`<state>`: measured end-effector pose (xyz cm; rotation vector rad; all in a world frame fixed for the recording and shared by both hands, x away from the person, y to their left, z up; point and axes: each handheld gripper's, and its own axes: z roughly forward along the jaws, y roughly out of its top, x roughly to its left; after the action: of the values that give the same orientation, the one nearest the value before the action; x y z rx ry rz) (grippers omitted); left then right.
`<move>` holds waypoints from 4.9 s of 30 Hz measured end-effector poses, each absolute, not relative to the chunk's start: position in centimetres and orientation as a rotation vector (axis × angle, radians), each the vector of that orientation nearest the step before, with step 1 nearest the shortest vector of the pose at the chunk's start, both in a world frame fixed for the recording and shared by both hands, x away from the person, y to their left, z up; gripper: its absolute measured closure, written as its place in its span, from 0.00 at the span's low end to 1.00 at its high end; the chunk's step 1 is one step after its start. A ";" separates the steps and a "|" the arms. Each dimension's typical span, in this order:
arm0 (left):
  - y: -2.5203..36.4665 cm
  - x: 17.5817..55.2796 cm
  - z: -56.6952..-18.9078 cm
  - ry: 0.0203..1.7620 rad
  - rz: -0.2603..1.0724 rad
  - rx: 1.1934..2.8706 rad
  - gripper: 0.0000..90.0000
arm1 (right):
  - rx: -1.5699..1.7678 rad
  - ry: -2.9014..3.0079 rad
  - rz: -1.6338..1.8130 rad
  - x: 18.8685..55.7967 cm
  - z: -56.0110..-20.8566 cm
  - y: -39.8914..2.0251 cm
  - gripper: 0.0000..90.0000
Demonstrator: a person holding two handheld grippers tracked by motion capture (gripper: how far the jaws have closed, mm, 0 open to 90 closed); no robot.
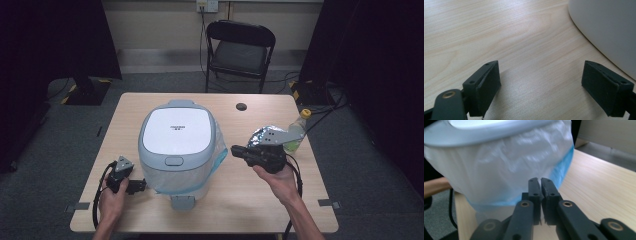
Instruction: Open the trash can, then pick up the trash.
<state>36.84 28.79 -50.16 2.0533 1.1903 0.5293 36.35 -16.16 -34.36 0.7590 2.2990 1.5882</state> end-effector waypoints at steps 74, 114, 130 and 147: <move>28.9 36.8 -50.2 1.182 0.527 2.053 0.17 | 0.404 2.386 1.794 34.5 -29.3 -8.2 0.77; 28.9 36.8 -50.2 1.182 0.527 2.053 0.17 | 1.107 2.197 1.397 41.1 -40.7 -20.8 0.40; 28.9 36.8 -50.2 1.181 0.528 2.055 0.17 | 1.313 2.223 1.157 46.0 -47.7 -22.6 0.30; 28.9 36.8 -50.2 1.182 0.527 2.054 0.17 | 1.308 2.292 1.148 46.1 -49.5 -21.7 0.35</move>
<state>36.84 28.87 -50.17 2.0536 1.1817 0.5271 46.08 -21.69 -49.53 1.3079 2.2920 1.1477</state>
